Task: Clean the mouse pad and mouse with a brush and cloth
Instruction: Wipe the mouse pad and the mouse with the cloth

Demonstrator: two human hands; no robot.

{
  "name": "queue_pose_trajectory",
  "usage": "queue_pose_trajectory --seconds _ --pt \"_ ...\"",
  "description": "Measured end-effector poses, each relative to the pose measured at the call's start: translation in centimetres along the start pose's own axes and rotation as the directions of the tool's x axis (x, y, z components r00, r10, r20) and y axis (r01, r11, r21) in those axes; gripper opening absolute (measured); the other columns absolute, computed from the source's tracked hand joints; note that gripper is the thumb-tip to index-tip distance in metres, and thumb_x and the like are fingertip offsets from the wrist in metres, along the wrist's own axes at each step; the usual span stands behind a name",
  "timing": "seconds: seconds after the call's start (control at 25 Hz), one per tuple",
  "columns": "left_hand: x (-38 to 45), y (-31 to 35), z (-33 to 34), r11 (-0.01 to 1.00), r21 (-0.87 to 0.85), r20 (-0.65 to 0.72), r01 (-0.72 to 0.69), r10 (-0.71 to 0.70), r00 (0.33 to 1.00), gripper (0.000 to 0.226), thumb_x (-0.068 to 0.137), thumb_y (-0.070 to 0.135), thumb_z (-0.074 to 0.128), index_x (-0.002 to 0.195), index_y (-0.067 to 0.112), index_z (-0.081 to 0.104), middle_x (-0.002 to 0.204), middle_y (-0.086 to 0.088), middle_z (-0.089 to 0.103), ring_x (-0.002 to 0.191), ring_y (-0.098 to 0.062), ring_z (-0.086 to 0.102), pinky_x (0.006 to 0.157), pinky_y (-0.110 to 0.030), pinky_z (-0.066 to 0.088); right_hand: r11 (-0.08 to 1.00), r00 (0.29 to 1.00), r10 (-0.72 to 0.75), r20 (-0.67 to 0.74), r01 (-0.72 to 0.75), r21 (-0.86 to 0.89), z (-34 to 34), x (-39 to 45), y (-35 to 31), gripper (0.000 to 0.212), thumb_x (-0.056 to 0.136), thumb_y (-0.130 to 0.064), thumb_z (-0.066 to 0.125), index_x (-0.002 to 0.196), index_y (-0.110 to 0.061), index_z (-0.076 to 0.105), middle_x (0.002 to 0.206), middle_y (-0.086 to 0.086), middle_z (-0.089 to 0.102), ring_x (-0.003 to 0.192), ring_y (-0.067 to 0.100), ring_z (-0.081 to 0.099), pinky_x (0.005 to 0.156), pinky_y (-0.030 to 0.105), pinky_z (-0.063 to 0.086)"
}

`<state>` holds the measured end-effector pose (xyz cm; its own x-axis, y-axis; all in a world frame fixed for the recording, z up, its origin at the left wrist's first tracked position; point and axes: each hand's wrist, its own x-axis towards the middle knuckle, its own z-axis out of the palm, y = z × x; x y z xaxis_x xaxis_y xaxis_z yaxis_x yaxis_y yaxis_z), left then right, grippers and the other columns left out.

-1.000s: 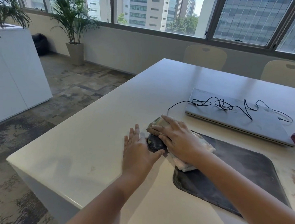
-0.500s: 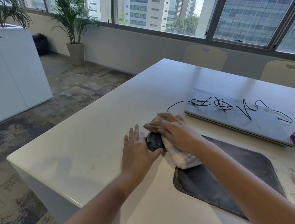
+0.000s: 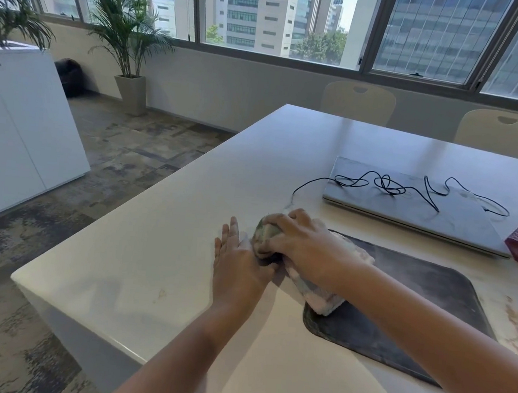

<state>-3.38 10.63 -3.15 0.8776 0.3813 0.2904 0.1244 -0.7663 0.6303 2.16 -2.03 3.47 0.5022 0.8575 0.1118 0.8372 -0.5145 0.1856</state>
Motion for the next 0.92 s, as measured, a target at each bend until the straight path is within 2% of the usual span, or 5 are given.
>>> queue_pose_trajectory --seconds 0.2,0.36,0.48,0.72,0.92 --pt "-0.2 -0.2 0.1 0.996 0.054 0.020 -0.069 0.068 0.997 0.081 0.072 0.064 0.059 0.131 0.011 0.045 0.157 -0.006 -0.002 0.144 -0.018 -0.003 0.116 -0.032 -0.002 0.994 0.990 0.055 -0.127 -0.043 0.101 -0.4 -0.9 1.7 0.025 0.085 -0.020 0.059 0.100 -0.039 0.064 0.134 -0.008 0.043 0.110 0.024 0.037 0.088 0.043 0.043" --pt "-0.2 -0.2 0.1 0.992 0.002 0.023 -0.123 0.123 0.992 0.078 0.072 0.063 0.060 0.135 0.020 0.042 0.157 -0.001 0.000 0.144 -0.016 -0.003 0.115 -0.030 -0.003 0.979 0.969 0.187 -0.159 -0.169 0.117 -0.4 1.2 3.6 0.030 0.084 -0.017 0.063 0.102 -0.041 0.065 0.134 -0.010 0.041 0.111 0.022 0.033 0.094 0.041 0.039" --pt "-0.2 -0.3 0.2 0.991 0.012 0.011 -0.135 0.135 0.991 0.079 0.074 0.059 0.061 0.138 0.019 0.038 0.157 -0.001 -0.001 0.144 -0.017 -0.004 0.116 -0.032 -0.001 0.972 0.984 0.145 -0.103 -0.122 0.202 0.7 1.3 3.2 0.029 0.088 -0.022 0.057 0.108 -0.042 0.064 0.137 -0.008 0.041 0.111 0.022 0.033 0.095 0.034 0.035" --pt "0.1 -0.4 0.3 0.993 -0.008 0.019 -0.115 0.115 0.993 0.078 0.072 0.055 0.065 0.135 0.017 0.039 0.157 -0.003 0.001 0.144 -0.017 -0.003 0.116 -0.033 0.000 0.993 0.994 0.001 -0.105 0.011 0.114 0.5 -1.4 1.6 0.026 0.085 -0.033 0.057 0.108 -0.045 0.060 0.139 -0.006 0.039 0.116 0.025 0.036 0.089 0.045 0.044" --pt "-0.1 -0.4 0.3 0.985 0.017 0.032 -0.174 0.173 0.984 0.084 0.074 0.056 0.063 0.143 0.026 0.026 0.157 0.001 -0.006 0.144 -0.017 -0.009 0.114 -0.029 -0.007 1.000 0.960 -0.008 -0.281 0.014 0.021 0.0 -3.2 3.4 0.035 0.066 -0.012 0.075 0.090 -0.037 0.069 0.126 -0.006 0.053 0.108 0.021 0.039 0.084 0.043 0.050"
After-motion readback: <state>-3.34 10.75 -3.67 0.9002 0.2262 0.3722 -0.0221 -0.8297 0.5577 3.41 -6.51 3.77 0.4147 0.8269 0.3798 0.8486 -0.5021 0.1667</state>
